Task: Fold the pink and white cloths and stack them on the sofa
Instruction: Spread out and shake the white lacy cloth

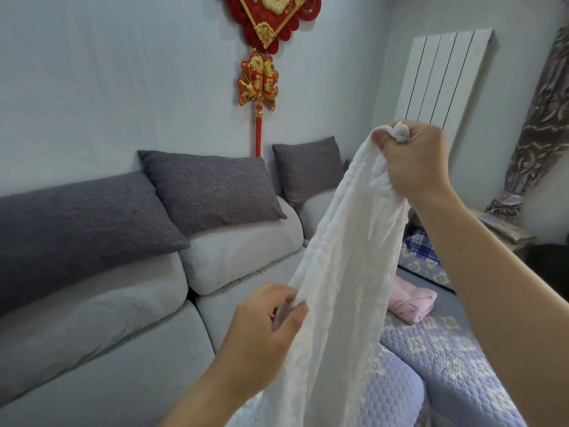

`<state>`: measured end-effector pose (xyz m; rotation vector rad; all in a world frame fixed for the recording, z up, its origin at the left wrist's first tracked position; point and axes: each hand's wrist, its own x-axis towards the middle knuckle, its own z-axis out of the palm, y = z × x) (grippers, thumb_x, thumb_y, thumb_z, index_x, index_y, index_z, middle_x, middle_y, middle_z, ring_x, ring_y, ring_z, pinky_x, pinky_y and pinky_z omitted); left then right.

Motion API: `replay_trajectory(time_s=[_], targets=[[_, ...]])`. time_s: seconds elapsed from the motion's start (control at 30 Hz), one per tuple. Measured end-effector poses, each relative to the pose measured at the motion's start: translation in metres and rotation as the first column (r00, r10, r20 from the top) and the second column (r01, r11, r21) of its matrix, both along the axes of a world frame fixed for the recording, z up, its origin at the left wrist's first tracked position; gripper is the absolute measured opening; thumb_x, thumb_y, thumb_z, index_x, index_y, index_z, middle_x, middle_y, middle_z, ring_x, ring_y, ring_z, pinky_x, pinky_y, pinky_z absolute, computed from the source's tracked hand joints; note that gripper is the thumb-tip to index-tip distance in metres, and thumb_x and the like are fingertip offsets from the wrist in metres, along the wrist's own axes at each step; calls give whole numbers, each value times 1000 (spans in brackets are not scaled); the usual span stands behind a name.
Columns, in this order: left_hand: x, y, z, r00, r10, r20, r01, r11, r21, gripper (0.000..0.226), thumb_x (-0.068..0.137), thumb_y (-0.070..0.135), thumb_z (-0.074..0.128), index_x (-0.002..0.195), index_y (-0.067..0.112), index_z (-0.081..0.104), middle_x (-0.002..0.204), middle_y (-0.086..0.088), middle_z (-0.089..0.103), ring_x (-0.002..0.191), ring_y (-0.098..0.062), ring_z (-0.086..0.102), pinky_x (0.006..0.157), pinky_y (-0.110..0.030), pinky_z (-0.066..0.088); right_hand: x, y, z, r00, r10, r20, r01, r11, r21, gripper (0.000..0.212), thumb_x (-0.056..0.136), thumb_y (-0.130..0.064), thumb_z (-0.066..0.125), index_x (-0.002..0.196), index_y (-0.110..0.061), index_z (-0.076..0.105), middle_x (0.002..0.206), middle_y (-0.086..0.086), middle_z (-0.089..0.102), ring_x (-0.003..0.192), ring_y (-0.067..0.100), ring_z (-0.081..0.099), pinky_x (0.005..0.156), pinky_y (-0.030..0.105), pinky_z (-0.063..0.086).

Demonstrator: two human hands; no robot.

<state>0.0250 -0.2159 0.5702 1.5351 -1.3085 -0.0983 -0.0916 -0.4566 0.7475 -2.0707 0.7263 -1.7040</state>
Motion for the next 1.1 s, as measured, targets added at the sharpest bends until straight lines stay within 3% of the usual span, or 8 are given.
replay_trajectory(time_s=[0.1,0.23,0.4,0.5,0.7,0.8,0.97,1.1], targets=[[-7,6,-5,990,-36,137,37,999,-7,33,96,33,64,67,22,50,78,9,47,67,-11,48,63,-13,36,2,-2,-3,1000,-13,-11,13,1000,17,48,84,-30,67,68,9,43,65,7,35,63,17,32,58,29,31],[3,3,-9,890,222,398,-126,959,-254,22,91,17,68,73,13,58,98,5,47,61,-6,45,54,-21,42,5,-5,-3,1000,-18,11,17,1000,24,48,84,-32,66,73,11,48,67,6,37,64,17,34,57,29,32],[52,-9,28,826,420,375,-312,896,-315,17,78,4,82,75,11,67,81,6,52,64,-4,43,62,-11,35,8,-3,25,997,-42,70,44,999,-28,48,84,-35,65,80,11,55,67,5,42,63,17,38,55,34,38],[73,-9,81,874,455,170,-366,847,-386,16,77,9,84,78,19,72,73,8,62,67,-8,56,65,-9,41,11,0,52,982,-69,175,79,996,-49,48,87,-36,67,72,7,52,64,7,44,60,18,40,58,34,42],[85,10,184,966,-224,-129,232,972,46,20,82,-1,76,90,18,79,90,-14,76,83,-21,71,81,-34,57,20,8,108,955,-78,287,89,996,-25,45,89,-25,65,47,-33,50,43,-16,43,49,8,37,49,26,35],[69,14,193,926,-308,-217,341,930,136,16,85,4,75,100,8,78,101,-14,77,95,-23,73,84,-29,57,24,4,116,953,-93,290,105,994,-28,31,88,-32,65,61,-18,58,55,-7,47,57,18,44,54,35,44],[69,12,182,903,-23,-428,35,999,19,16,76,9,83,70,11,69,82,-18,73,74,-24,67,68,-33,54,25,0,108,955,-100,280,107,994,-11,46,89,-31,66,61,-5,40,60,0,37,62,18,34,56,31,33],[76,12,164,956,295,-6,-295,955,-41,47,75,7,81,56,23,42,58,11,49,53,-3,41,53,-21,36,36,2,93,973,-71,220,74,997,-6,46,89,-33,68,64,-2,45,61,2,43,60,19,40,55,38,44]])
